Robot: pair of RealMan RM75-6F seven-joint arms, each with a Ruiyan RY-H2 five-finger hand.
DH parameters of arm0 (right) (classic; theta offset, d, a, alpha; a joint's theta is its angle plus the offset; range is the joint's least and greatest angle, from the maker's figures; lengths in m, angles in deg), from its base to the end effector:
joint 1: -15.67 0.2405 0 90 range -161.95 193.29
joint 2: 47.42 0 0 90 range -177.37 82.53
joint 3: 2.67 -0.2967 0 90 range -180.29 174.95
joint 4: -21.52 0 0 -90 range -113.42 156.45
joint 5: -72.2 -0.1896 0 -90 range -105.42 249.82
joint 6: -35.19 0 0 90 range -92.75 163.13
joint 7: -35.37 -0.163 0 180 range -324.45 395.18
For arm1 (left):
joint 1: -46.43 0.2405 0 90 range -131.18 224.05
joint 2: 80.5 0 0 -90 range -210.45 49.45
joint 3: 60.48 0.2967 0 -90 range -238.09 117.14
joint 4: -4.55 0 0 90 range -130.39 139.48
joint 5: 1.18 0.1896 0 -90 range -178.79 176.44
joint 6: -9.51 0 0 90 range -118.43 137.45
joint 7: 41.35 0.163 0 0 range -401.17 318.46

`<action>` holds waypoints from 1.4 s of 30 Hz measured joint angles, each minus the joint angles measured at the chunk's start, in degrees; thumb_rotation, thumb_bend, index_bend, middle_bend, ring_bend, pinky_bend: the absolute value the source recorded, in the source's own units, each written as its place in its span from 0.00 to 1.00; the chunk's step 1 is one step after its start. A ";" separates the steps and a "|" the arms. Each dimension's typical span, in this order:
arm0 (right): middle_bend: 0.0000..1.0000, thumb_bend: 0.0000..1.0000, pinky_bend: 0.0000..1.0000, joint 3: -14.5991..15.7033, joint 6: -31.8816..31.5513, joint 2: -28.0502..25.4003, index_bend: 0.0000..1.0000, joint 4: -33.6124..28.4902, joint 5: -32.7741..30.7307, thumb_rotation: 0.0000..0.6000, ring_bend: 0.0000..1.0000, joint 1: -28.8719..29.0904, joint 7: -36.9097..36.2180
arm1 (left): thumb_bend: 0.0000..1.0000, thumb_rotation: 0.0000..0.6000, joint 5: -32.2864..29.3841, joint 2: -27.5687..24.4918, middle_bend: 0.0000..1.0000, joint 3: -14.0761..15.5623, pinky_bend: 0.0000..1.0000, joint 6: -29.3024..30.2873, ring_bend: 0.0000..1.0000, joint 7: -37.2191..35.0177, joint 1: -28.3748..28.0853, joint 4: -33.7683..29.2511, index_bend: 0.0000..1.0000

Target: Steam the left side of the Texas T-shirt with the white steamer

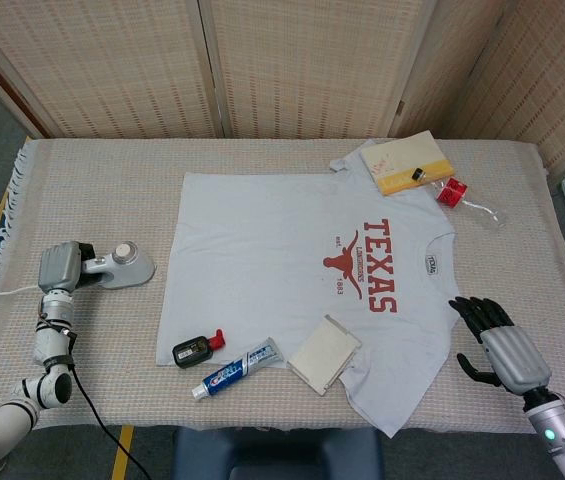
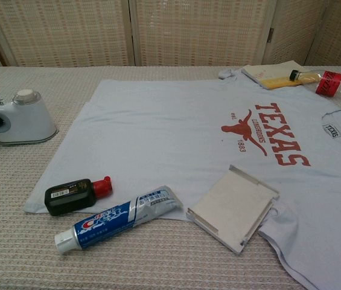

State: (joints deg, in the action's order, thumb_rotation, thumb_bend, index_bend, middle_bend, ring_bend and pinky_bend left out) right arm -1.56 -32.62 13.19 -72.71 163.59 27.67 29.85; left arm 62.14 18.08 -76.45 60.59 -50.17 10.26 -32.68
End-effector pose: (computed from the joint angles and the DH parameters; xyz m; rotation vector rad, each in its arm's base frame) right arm -0.3251 -0.2184 0.1547 1.7126 -1.1032 0.8064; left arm -0.3529 0.4377 0.0624 -1.2594 -1.0613 -0.8227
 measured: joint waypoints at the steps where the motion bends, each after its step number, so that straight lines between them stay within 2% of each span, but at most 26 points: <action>1: 0.06 0.88 0.04 0.14 1.33 0.06 0.00 -0.16 0.22 0.73 0.00 0.86 -0.11 | 0.43 1.00 0.91 -0.24 1.00 0.19 0.65 0.33 0.83 -1.44 0.09 -0.09 0.95; 3: 0.06 0.98 0.04 0.37 4.13 0.39 0.00 -0.29 0.92 0.69 0.00 3.13 -0.46 | 0.43 1.00 3.16 -0.94 1.00 0.69 0.65 1.56 0.84 -4.12 0.30 -0.50 0.96; 4: 0.06 0.99 0.04 0.40 5.20 0.66 0.00 -0.23 1.19 0.69 0.00 4.11 -0.59 | 0.43 1.00 4.06 -1.30 1.00 0.88 0.65 2.26 0.84 -5.06 0.39 -0.82 0.96; 10: 0.07 1.00 0.04 -0.01 11.17 4.54 0.00 1.89 1.92 0.68 0.00 9.63 -1.15 | 0.43 1.00 7.51 -3.87 1.00 1.38 0.65 7.07 0.85 -7.74 0.68 -5.44 0.96; 14: 0.08 1.00 0.04 -0.08 14.13 7.80 0.00 5.00 2.09 0.68 0.00 12.29 -1.61 | 0.43 1.00 9.35 -5.79 1.00 1.47 0.65 9.55 0.85 -7.54 0.60 -10.63 0.96; 20: 0.08 1.00 0.04 0.62 15.75 12.83 0.00 10.64 3.23 0.68 0.00 14.59 -3.65 | 0.43 1.00 12.27 -7.82 1.00 1.81 0.65 11.65 0.85 -4.60 -0.62 -19.71 0.96; 24: 0.08 1.00 0.04 1.66 16.04 15.35 0.00 14.28 3.76 0.67 0.00 15.42 -5.25 | 0.43 1.00 14.03 -7.52 1.00 2.37 0.64 11.38 0.85 -1.05 -2.84 -23.03 0.96; 31: 0.08 1.00 0.04 3.77 15.75 17.67 0.00 18.27 3.78 0.67 0.00 15.56 -7.46 | 0.43 1.00 15.44 -3.20 1.00 3.66 0.64 8.63 0.85 3.04 -6.33 -23.18 0.96; 42: 0.08 1.00 0.04 5.43 14.04 19.14 0.00 20.88 3.53 0.67 0.00 15.31 -10.03 | 0.43 1.00 14.79 4.95 1.00 3.90 0.64 4.70 0.85 6.37 -10.54 -13.50 0.96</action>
State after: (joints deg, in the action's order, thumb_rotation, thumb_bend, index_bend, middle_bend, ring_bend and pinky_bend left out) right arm 3.87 -18.58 32.33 -51.83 167.12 42.98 19.82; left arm 76.93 23.03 -72.55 65.28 -43.80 -0.28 -46.18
